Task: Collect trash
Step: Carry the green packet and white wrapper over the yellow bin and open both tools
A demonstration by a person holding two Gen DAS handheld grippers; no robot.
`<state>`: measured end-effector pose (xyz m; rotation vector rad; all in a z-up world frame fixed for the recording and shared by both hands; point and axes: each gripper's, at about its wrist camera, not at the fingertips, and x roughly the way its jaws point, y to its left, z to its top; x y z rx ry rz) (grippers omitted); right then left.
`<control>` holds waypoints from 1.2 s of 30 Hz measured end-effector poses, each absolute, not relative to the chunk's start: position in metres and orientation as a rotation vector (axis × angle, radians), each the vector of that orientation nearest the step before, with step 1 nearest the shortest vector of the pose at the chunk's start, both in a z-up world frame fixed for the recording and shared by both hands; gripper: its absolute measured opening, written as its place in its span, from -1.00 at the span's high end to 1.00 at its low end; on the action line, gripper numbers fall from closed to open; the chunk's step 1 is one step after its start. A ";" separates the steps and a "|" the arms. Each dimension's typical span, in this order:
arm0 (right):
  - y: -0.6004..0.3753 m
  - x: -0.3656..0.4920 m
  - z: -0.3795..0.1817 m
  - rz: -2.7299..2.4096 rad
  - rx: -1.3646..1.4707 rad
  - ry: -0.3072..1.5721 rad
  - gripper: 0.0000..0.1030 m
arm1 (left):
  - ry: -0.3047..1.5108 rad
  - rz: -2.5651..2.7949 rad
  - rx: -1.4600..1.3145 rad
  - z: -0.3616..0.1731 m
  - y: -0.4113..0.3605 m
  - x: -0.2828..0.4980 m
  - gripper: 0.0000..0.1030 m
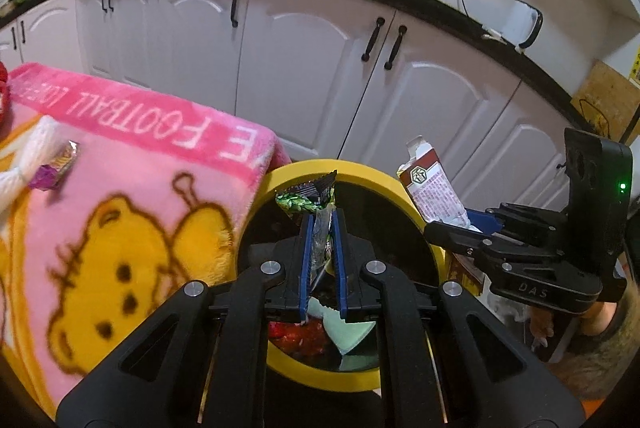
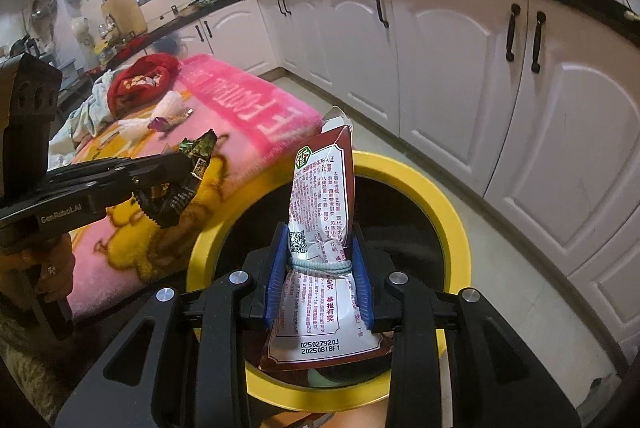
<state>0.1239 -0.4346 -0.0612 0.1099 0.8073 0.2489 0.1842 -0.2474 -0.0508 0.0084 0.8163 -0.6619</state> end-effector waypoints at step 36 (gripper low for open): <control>-0.367 0.124 0.000 0.342 0.052 0.712 -0.23 | 0.581 -0.367 -0.001 -0.001 -0.121 0.155 -0.79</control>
